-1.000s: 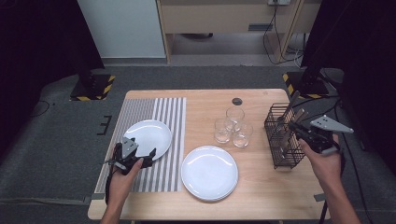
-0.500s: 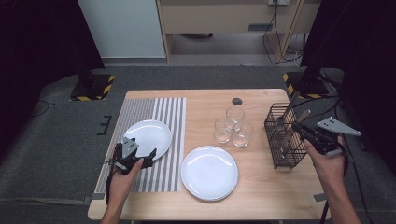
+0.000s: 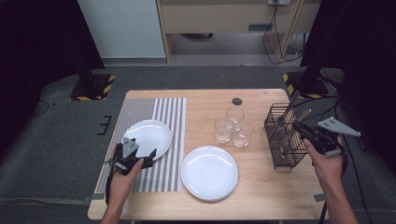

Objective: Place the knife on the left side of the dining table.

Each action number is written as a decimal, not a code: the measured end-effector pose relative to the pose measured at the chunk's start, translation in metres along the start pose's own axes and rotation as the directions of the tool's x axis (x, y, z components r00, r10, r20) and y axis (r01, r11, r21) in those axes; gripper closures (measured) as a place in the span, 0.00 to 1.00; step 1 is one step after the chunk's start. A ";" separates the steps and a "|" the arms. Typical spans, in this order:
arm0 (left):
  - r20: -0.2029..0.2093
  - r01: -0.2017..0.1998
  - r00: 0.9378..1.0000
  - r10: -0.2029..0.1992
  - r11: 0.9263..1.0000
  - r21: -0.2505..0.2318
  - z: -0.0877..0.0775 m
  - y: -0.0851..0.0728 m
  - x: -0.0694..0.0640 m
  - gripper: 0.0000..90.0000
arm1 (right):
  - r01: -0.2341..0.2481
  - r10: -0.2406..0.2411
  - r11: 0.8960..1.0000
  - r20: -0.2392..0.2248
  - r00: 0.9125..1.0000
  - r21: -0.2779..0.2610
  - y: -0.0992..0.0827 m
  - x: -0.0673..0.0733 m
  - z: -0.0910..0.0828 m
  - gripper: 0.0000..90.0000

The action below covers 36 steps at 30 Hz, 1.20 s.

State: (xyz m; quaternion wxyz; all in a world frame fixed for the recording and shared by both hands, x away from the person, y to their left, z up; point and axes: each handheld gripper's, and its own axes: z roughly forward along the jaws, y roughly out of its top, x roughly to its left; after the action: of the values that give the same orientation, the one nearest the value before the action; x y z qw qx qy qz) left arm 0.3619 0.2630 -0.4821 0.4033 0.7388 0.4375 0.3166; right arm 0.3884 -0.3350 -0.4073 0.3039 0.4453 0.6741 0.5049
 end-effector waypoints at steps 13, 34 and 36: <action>-0.002 0.004 1.000 -0.004 1.000 -0.003 0.000 0.000 0.001 0.07 | 0.009 -0.010 1.000 0.013 1.000 0.013 0.000 0.002 0.001 0.92; -0.003 0.006 1.000 -0.006 1.000 -0.004 -0.001 0.000 0.001 0.07 | 0.001 -0.001 0.999 0.011 1.000 -0.049 0.010 0.000 -0.012 0.92; -0.002 0.005 1.000 -0.005 1.000 -0.003 0.000 0.000 0.001 0.07 | -0.008 0.009 0.998 0.009 1.000 -0.064 0.011 -0.001 -0.015 0.92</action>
State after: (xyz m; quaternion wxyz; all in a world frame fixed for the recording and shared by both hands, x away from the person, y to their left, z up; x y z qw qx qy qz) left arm 0.3619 0.2640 -0.4820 0.4046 0.7367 0.4394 0.3170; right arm 0.3793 -0.3411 -0.3926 0.3189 0.4404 0.6544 0.5255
